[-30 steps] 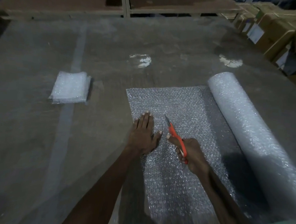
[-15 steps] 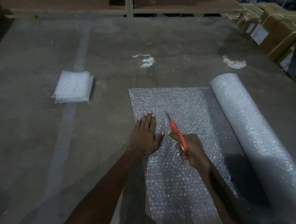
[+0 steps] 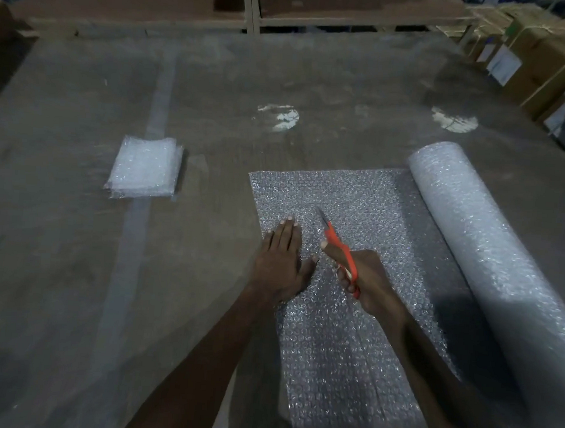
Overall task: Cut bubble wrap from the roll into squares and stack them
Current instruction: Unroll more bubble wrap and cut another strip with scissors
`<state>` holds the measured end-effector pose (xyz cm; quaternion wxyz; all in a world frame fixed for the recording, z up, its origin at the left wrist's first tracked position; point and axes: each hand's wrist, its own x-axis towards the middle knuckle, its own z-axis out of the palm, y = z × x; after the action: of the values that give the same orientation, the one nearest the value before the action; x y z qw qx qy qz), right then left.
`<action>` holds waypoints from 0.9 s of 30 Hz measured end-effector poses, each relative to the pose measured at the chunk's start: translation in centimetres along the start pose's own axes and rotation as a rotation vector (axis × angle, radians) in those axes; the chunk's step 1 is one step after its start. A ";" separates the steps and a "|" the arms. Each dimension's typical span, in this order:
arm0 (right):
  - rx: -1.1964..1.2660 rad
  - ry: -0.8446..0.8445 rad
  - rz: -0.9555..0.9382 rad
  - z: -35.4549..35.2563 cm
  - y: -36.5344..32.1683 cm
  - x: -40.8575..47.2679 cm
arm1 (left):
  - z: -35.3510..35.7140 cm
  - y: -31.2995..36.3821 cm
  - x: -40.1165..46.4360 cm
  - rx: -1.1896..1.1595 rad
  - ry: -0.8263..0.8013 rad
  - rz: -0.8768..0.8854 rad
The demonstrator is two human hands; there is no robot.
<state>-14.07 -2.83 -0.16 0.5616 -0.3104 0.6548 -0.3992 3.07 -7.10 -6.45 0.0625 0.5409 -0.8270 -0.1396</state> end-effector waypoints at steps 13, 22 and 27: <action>0.013 -0.003 0.006 0.2 0.0 1.0 | -3.0 -2.9 7.1 0.051 -0.050 -0.013; 0.044 -0.009 0.019 0.3 -0.3 1.7 | -1.6 -4.4 7.4 0.054 -0.007 -0.010; 0.048 -0.005 0.040 0.6 -0.3 2.1 | -1.7 -4.4 7.2 0.053 0.012 -0.002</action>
<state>-13.86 -4.83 -0.95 0.5787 -0.2845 0.6496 -0.4027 4.40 -15.64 -6.49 0.0528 0.5439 -0.8296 -0.1146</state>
